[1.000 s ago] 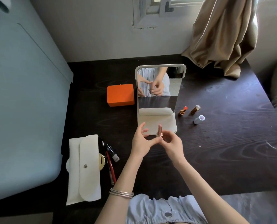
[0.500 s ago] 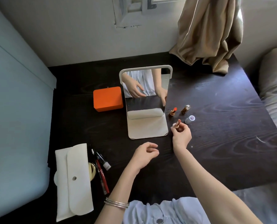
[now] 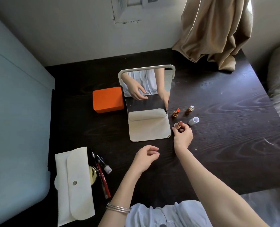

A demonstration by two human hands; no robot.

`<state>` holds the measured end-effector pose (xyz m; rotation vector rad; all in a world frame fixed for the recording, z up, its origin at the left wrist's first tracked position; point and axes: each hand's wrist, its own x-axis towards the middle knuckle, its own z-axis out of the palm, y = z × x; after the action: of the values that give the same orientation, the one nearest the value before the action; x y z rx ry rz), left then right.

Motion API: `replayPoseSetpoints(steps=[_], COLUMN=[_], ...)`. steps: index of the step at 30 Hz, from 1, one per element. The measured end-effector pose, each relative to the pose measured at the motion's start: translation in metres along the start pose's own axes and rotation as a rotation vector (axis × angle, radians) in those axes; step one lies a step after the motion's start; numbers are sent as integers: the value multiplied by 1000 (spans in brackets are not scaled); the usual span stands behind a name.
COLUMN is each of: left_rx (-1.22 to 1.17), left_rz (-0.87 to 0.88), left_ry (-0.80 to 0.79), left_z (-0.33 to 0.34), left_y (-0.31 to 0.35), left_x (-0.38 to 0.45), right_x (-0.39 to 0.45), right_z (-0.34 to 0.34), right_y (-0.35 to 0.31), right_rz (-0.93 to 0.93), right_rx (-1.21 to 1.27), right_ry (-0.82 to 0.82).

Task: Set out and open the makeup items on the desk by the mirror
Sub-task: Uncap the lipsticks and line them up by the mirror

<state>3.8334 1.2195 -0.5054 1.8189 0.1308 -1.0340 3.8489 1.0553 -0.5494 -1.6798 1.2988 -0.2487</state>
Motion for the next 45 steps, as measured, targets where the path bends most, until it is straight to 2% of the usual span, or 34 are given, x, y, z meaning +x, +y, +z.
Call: replayPoseSetpoints(steps=[11, 20, 23, 26, 27, 29, 32, 35, 39, 42, 45], left_rx=[-8, -8, 149, 693, 797, 869, 860, 765, 792, 765, 618], left_rz=[-28, -40, -58, -75, -103, -203, -369, -416, -285, -202, -154], left_ry=[26, 115, 230, 459, 528, 610, 619, 586, 528, 457, 395], left_z=[-4, -21, -32, -46, -50, -59, -70, -75, -75, -68, -65], left_y=[-2, -8, -15, -23, -25, -29, -32, -38, -39, -35, -33], left_x=[0, -10, -16, -26, -30, -35, -38, -37, -33, -31, -28], right_x=[-1, -39, -77, -106, -114, -129, -147, -157, -158, -153, -151], right_z=[-3, -13, -7, 8, 13, 27, 44, 53, 50, 48, 43], right_y=[-5, 15, 27, 27, 23, 17, 11, 13, 12, 13, 17], right_rz=[-27, -33, -92, -208, -221, -235, -235, -200, -223, -353, -503], right_rx=[-79, -60, -148, -262, -285, -341, -432, -476, -495, -596, -777], right_ry=[2, -143, -378, -686, -775, -943, -1099, -1128, -1143, -1084, -975])
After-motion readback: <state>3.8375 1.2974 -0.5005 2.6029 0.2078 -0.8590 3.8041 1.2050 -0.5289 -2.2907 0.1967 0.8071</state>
